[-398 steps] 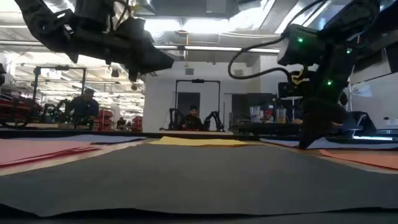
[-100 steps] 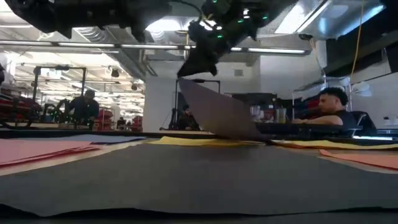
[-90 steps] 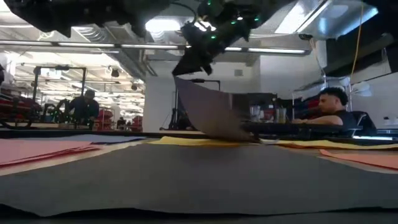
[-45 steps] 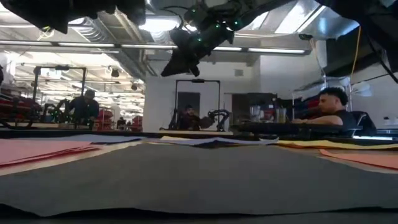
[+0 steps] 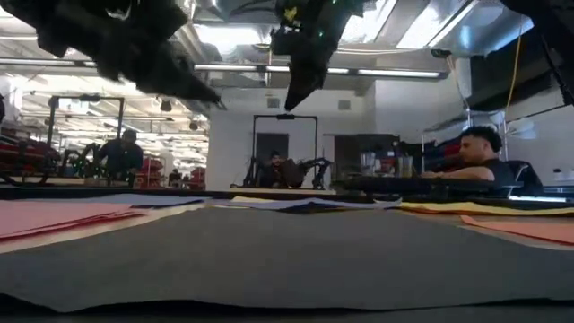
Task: Organize paper
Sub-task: Stack the blue paper on top of the other blue paper
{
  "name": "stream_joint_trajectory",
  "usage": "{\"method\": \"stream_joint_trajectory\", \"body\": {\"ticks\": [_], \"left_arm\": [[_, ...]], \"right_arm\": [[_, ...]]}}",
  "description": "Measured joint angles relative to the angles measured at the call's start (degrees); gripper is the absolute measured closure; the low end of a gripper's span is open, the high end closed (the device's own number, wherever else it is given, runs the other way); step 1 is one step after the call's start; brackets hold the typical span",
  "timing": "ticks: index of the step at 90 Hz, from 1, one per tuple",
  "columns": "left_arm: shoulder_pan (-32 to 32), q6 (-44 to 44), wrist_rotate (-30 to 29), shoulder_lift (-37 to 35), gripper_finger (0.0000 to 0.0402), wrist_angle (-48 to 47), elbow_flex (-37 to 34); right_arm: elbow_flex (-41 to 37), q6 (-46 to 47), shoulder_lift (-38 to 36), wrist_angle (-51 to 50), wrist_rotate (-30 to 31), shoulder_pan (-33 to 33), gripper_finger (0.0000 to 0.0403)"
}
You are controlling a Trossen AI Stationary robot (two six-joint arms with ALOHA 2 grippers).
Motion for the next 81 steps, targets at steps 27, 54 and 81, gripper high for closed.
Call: {"method": "stream_joint_trajectory", "body": {"ticks": [27,54,81], "left_arm": [[0.69,11.54,-7.12,1.19,0.0304,-8.24,0.00],[4.38,15.77,-8.97,9.48,0.0304,-6.85,0.00],[4.03,14.85,-7.79,14.88,0.0304,-8.51,5.42]], "right_arm": [[-9.04,-0.22,-4.87,1.62,1.31,2.13,0.0403],[-38.84,4.90,-20.69,22.89,0.57,4.01,0.0403],[-62.61,13.06,-32.26,44.98,3.49,7.04,0.0403]]}}
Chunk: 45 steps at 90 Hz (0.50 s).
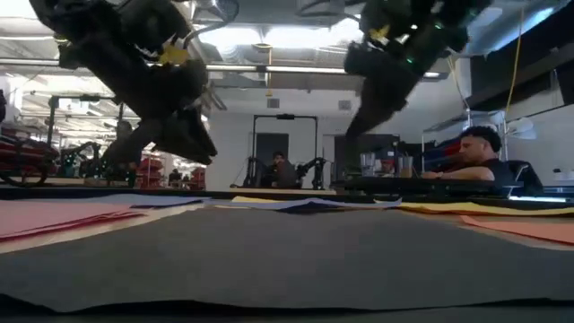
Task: Organize paper
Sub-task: Stack the blue paper on top of the other blue paper
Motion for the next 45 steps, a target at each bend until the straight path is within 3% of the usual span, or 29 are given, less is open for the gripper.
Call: {"method": "stream_joint_trajectory", "body": {"ticks": [22,45], "left_arm": [[3.18,9.90,-2.47,7.98,0.0304,-2.67,1.19],[8.81,13.24,-3.97,13.51,0.0304,-1.10,1.32]], "right_arm": [[-5.37,3.48,-0.53,5.24,0.96,0.36,0.0403],[-5.71,3.14,-0.52,5.54,0.94,0.33,0.0403]]}}
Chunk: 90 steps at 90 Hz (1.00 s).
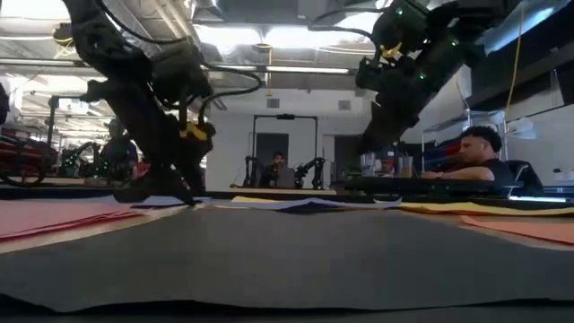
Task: Organize paper
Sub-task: Stack the blue paper on top of the other blue paper
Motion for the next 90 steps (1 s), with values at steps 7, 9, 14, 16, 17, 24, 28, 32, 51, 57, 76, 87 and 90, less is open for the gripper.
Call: {"method": "stream_joint_trajectory", "body": {"ticks": [7,9,14,16,17,24,28,32,51,57,76,87,90], "left_arm": [[0.93,0.93,0.15,0.77,0.0304,1.59,0.00],[1.07,1.26,0.13,0.90,0.0304,2.05,0.00],[1.21,2.31,-0.02,1.30,0.0304,3.34,-0.02],[1.24,2.89,-0.05,1.37,0.0304,3.79,-0.04],[1.30,3.15,-0.04,1.39,0.0304,3.96,-0.05],[2.04,4.19,1.01,1.40,0.0304,4.41,-0.07],[2.71,3.96,2.06,1.38,0.0304,4.21,-0.04],[3.52,3.76,2.93,1.34,0.0304,4.09,-0.04],[5.72,3.95,5.40,1.34,0.0304,5.65,-0.28],[5.75,4.22,6.01,1.35,0.0305,5.66,-0.28],[5.73,2.75,6.52,2.64,0.0385,5.07,-0.28],[5.56,-1.73,5.04,4.03,0.0400,5.02,0.33],[5.29,-2.47,4.19,4.09,0.0400,4.45,0.72]], "right_arm": [[0.00,-0.02,0.00,0.04,-0.04,0.00,0.0403],[0.00,-0.02,0.00,0.04,-0.04,0.00,0.0403],[0.00,-0.02,0.00,0.05,-0.07,0.00,0.0403],[0.00,-0.02,0.00,0.06,-0.12,0.00,0.0403],[0.00,-0.02,0.00,0.06,-0.13,0.00,0.0403],[0.00,-0.02,0.00,0.63,-0.15,0.00,0.0403],[0.00,-0.02,0.00,1.04,-0.42,0.00,0.0403],[0.00,-0.04,0.00,1.29,-0.88,0.00,0.0403],[0.00,-0.04,0.02,1.55,-1.09,0.00,0.0403],[0.00,-0.04,0.02,1.55,-1.09,0.00,0.0403],[0.00,-0.04,0.02,2.25,-1.09,0.00,0.0403],[0.00,-0.04,0.04,2.42,-1.10,0.00,0.0403],[0.00,-0.04,0.04,2.44,-1.10,0.00,0.0403]]}}
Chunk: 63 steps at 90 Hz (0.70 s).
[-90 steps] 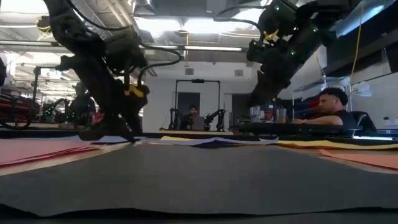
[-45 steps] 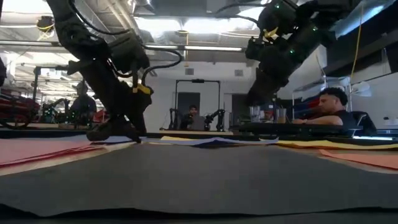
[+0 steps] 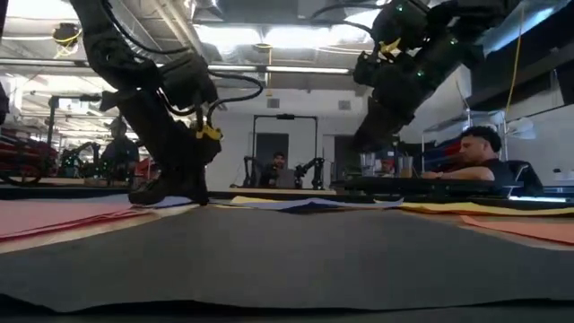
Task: Organize paper
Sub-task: Stack the blue paper on top of the other blue paper
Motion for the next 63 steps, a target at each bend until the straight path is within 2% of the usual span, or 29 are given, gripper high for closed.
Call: {"method": "stream_joint_trajectory", "body": {"ticks": [21,35,43,63], "left_arm": [[-2.47,-7.98,-4.73,-4.78,0.0401,-14.94,8.69],[-3.37,-13.75,-8.96,-9.17,0.0401,-29.18,14.35],[-3.37,-19.89,-11.11,-12.85,0.0401,-37.11,17.13],[-4.31,-41.75,-11.43,-22.54,0.0402,-53.16,20.04]], "right_arm": [[0.02,0.04,0.04,-0.21,-0.01,0.00,0.0403],[-0.02,0.00,0.04,-0.27,-0.62,0.00,0.0403],[-0.02,0.00,0.04,-0.54,-0.63,0.31,0.0403],[-0.04,-0.20,0.07,-0.46,-1.02,1.63,0.0403]]}}
